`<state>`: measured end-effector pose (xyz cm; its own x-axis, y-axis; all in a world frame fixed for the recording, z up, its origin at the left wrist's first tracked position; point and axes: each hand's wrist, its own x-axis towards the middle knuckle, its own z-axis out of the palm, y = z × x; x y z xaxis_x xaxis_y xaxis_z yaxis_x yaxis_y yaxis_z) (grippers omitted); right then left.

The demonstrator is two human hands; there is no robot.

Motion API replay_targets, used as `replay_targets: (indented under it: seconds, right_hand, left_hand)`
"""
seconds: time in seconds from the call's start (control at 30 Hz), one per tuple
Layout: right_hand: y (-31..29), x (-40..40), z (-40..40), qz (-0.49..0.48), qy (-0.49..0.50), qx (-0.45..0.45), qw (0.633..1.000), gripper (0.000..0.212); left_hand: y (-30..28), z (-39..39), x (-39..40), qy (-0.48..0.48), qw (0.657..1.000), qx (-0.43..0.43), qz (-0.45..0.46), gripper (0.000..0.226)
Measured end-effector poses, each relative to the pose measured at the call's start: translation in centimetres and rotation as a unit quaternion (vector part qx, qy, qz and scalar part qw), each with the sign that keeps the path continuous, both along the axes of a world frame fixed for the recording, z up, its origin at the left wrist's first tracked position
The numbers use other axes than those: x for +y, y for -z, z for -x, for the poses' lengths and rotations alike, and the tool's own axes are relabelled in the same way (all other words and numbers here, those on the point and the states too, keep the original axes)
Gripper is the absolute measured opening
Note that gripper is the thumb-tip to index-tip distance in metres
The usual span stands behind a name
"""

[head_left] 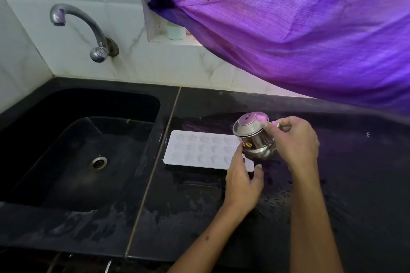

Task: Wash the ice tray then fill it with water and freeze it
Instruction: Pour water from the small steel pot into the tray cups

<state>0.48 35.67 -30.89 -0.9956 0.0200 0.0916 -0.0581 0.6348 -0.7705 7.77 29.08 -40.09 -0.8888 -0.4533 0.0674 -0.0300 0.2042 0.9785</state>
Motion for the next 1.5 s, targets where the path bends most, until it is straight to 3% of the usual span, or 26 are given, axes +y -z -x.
replay_targets:
  seconds: [0.63,1.03,1.5]
  right_hand:
    - [-0.1,-2.3,-0.9,-0.086,-0.006,0.0,0.996,0.022]
    - [-0.4,-3.0,-1.9,-0.071,0.026,-0.018,0.997,0.023]
    - [-0.9,-3.4,-2.4,0.0,0.032,-0.022,0.999,0.025]
  left_hand:
    - [0.3,-0.4,-1.3,0.029,0.999,-0.029,-0.005,0.046]
    - [-0.1,-0.9,-3.1,0.077,0.996,-0.048,0.002,0.049]
    - [-0.2,-1.7,-5.2,0.071,0.997,-0.026,-0.003,0.066]
